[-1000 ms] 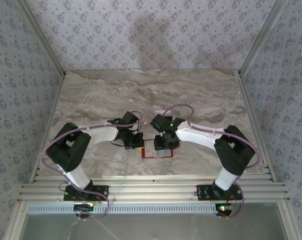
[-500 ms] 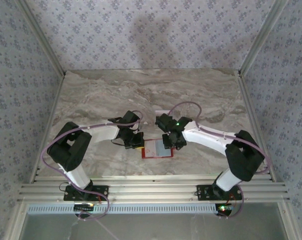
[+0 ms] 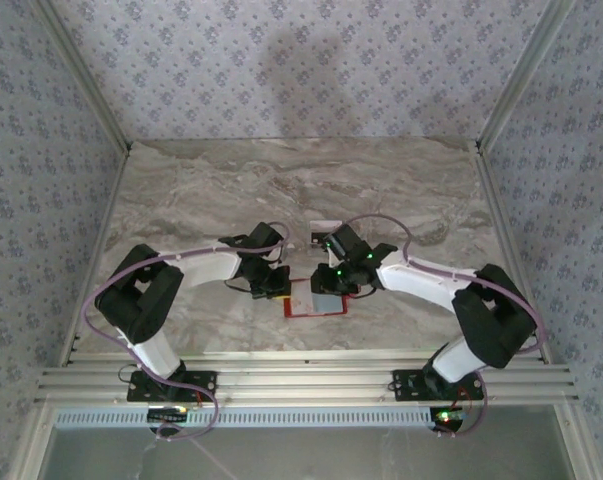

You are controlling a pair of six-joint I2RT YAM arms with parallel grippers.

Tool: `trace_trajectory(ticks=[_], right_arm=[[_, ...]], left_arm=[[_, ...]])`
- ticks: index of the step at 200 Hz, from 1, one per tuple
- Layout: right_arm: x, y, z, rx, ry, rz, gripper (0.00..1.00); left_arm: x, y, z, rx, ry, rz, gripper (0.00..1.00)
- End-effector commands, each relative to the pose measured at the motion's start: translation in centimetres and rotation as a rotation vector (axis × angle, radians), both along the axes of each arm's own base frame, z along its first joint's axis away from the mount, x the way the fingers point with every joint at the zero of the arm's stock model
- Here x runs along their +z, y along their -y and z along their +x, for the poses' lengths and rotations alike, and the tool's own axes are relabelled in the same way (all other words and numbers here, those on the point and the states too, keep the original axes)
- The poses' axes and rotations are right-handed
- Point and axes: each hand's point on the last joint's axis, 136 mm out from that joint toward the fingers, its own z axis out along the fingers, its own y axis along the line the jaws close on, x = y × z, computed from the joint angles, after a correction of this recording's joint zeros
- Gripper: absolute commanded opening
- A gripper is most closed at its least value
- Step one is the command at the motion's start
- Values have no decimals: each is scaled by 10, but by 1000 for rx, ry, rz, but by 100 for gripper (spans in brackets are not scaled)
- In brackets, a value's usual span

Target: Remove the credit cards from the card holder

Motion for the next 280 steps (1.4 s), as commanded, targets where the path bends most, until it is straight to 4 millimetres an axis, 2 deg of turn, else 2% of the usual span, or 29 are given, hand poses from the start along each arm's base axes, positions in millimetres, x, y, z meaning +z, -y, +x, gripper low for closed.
trace_trajectory(ticks=[1, 52, 108, 176, 234, 280], right_arm=[[-4, -17, -2, 28, -57, 77, 24], [-20, -17, 0, 19, -81, 49, 21], [-32, -1, 1, 4, -75, -46, 19], [-36, -10, -2, 28, -103, -8, 19], [-30, -24, -3, 33, -112, 84, 18], [-28, -23, -2, 23, -105, 96, 14]], left_arm=[[13, 6, 2, -8, 21, -12, 3], [8, 6, -3, -16, 11, -3, 3], [-1, 3, -5, -19, -8, 18, 3], [-8, 1, -7, -22, -24, 37, 3], [-9, 0, -8, -26, -27, 45, 3], [-10, -1, -9, -25, -30, 47, 3]])
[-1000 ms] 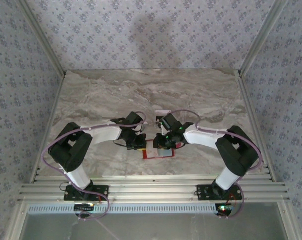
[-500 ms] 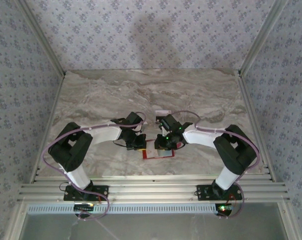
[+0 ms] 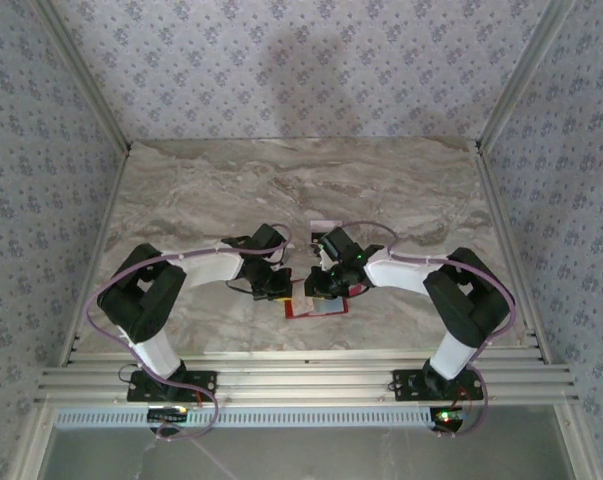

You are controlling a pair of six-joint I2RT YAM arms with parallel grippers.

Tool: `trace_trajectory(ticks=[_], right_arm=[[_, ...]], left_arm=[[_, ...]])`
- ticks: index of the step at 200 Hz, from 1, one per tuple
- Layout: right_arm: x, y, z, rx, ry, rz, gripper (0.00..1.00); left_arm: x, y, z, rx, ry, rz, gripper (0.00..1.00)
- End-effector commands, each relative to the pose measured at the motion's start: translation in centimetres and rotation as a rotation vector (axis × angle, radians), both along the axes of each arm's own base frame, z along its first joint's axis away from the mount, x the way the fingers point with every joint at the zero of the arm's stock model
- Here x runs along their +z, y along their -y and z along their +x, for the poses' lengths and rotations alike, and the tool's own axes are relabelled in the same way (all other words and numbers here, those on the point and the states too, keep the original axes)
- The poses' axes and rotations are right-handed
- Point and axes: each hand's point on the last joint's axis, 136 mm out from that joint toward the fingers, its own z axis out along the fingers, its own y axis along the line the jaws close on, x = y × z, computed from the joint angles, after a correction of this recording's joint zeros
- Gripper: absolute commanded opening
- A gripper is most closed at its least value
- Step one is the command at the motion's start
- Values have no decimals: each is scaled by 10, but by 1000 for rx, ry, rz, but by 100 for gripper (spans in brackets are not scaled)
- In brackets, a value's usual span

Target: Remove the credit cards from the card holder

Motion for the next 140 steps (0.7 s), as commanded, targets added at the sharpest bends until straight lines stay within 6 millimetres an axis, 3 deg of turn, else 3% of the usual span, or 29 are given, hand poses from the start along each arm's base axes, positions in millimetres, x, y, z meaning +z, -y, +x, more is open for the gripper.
trace_trajectory(ticks=[1, 53, 95, 140], right_arm=[[3, -4, -1, -3, -5, 34, 14], [5, 3, 2, -30, 4, 42, 11], [4, 11, 3, -53, 2, 36, 14], [7, 6, 3, -59, -1, 86, 10]], left_arm=[[-7, -3, -4, -12, -19, 36, 3], [-6, -4, -5, -12, -17, 39, 3], [-6, -6, -4, -10, -12, 50, 3], [-4, -6, -3, -8, -10, 51, 3]])
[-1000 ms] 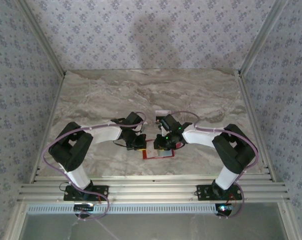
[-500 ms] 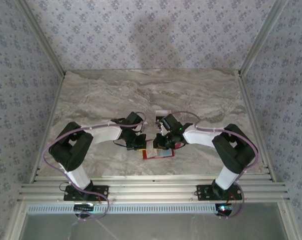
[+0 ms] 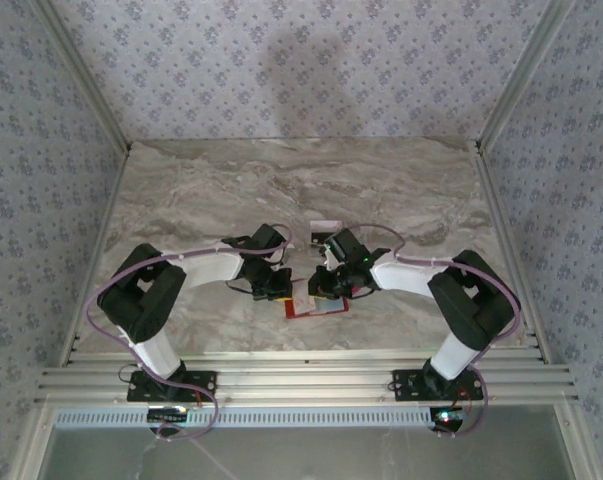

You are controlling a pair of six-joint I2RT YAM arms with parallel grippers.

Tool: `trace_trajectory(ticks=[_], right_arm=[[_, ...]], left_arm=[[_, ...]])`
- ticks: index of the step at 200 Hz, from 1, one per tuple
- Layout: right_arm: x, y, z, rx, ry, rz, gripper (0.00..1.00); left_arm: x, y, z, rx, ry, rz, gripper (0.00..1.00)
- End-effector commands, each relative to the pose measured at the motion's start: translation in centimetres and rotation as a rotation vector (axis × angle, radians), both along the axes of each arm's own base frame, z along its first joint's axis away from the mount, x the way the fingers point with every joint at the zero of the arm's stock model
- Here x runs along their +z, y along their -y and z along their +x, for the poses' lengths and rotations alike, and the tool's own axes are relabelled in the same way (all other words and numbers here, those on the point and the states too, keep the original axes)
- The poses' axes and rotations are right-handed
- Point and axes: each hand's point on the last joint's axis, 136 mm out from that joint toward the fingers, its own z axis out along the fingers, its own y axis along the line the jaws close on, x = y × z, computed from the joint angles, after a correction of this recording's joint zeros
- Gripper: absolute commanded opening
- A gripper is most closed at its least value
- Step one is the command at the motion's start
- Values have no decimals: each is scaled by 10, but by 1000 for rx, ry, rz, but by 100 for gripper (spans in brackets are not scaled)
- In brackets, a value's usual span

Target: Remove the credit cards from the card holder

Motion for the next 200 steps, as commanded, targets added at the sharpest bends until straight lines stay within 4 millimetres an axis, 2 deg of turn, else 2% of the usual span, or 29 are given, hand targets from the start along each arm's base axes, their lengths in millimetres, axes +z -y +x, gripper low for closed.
trace_trajectory(ticks=[1, 31, 50, 71, 103, 124, 143, 159, 200], right_arm=[[6, -1, 1, -16, 4, 33, 10], [4, 4, 2, -37, 8, 26, 11], [4, 8, 3, -49, 8, 23, 19], [6, 9, 3, -55, 10, 34, 18], [8, 5, 4, -51, 13, 58, 10], [9, 3, 4, -49, 11, 73, 13], [3, 5, 2, -51, -8, 54, 19], [-4, 10, 1, -54, -21, 17, 19], [-10, 6, -2, -36, -43, 18, 17]], left_arm=[[-4, -6, -3, -8, -10, 50, 3], [-4, -5, -3, -10, -9, 50, 3], [-2, -5, -3, -12, -8, 52, 3], [1, -5, -1, -11, -2, 49, 3], [5, -3, 0, -13, 5, 47, 3], [6, -3, 1, -13, 7, 46, 3], [5, -2, 1, -14, 4, 46, 3], [3, -3, 1, -13, -1, 51, 3], [2, -3, 0, -15, -5, 54, 3]])
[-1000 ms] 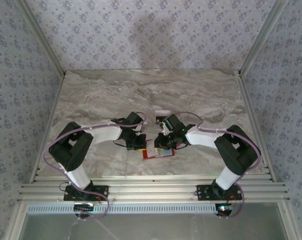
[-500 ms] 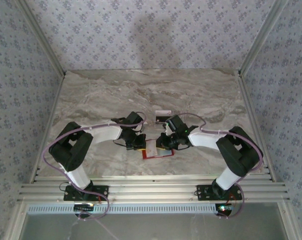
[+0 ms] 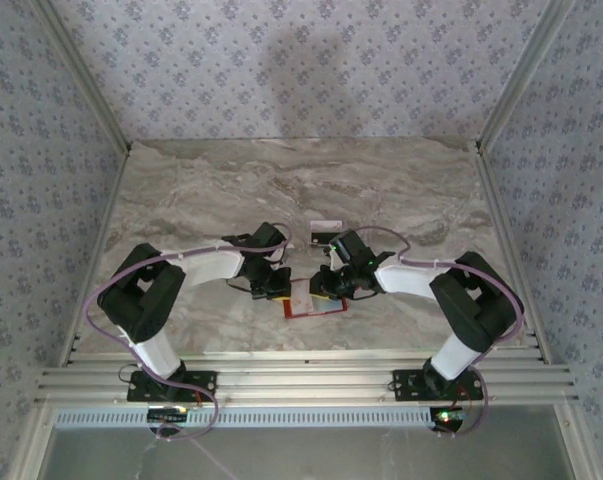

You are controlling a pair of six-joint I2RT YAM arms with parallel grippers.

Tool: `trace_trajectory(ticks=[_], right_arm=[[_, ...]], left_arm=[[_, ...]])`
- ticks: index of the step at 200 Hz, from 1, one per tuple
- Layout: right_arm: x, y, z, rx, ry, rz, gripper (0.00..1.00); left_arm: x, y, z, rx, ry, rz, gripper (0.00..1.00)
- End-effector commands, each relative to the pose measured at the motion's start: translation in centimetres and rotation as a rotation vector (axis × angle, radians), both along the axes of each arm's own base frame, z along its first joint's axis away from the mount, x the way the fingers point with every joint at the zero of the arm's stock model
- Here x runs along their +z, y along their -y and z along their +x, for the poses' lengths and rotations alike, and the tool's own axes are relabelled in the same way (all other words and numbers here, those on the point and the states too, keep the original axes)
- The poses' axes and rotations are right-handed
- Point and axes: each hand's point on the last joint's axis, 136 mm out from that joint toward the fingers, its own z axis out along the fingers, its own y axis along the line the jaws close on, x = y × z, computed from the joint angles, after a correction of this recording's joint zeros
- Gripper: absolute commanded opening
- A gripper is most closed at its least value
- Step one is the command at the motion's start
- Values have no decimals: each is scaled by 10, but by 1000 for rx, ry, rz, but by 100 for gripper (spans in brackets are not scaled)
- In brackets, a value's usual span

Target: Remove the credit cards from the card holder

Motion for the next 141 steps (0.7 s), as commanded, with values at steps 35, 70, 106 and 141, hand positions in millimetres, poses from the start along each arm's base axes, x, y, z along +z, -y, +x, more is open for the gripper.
trace_trajectory(ticks=[35, 70, 106, 141], right_arm=[[-11, 1, -6, 24, -37, -40, 17], [-6, -10, -8, 46, -36, 12, 17], [-1, -15, -8, 49, -31, 44, 17], [1, -17, -9, 51, -28, 59, 15]], left_arm=[[-1, 0, -2, -17, -2, 23, 3], [0, 1, -2, -16, -1, 21, 3], [-1, 1, -2, -16, -3, 23, 3], [-1, 1, -2, -16, -4, 24, 3]])
